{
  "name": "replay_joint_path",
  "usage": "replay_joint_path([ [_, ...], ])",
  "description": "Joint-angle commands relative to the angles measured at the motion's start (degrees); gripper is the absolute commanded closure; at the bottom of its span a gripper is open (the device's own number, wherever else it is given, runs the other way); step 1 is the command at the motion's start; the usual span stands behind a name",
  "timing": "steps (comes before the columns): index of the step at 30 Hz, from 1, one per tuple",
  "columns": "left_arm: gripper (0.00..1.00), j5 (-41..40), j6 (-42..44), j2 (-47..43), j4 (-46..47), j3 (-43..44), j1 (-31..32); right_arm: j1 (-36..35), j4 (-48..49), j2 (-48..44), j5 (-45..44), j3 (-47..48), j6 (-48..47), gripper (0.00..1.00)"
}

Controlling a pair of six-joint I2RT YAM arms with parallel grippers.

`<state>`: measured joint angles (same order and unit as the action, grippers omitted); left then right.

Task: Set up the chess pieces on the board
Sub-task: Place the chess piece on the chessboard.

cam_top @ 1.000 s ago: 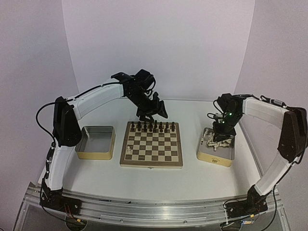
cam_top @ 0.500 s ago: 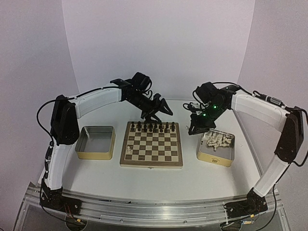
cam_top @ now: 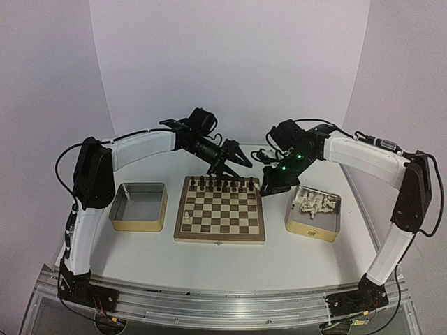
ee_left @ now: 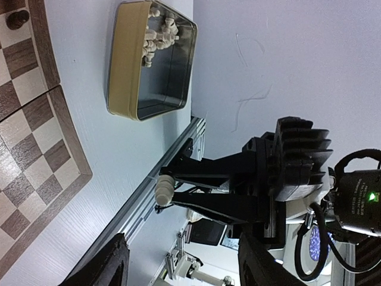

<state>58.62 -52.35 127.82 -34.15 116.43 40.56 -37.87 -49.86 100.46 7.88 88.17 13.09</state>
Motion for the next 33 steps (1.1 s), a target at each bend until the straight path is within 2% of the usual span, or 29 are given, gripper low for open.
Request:
replay_joint_path([
  [1, 0.42, 4.75, 1.26, 1.94, -1.81, 1.09, 0.0, -0.41, 1.44, 1.46, 1.92, 3.3, -1.62, 1.0],
  [5, 0.49, 4.41, 0.04, 2.08, -0.66, -0.42, 0.05, -0.57, 1.84, 1.89, 2.19, 3.58, -1.41, 1.0],
  [9, 0.51, 5.07, -1.25, 2.14, 1.9, -2.14, 0.05, -0.55, 2.02, 2.27, 3.06, 4.2, -1.37, 1.0],
  [24, 0.63, 6.43, -1.57, 5.11, 2.86, 1.14, 1.28, -0.83, 1.97, 3.7, 4.4, 5.92, -1.67, 1.0],
  [31, 0.74, 6.84, -1.86, 5.64, 3.43, 1.57, 1.61, -0.95, 1.99, 4.04, 4.39, 6.32, -1.69, 1.0],
  [33, 0.79, 6.83, -1.99, 5.77, 3.6, 1.89, 1.71, -0.95, 1.93, 4.11, 4.31, 6.48, -1.72, 1.0],
])
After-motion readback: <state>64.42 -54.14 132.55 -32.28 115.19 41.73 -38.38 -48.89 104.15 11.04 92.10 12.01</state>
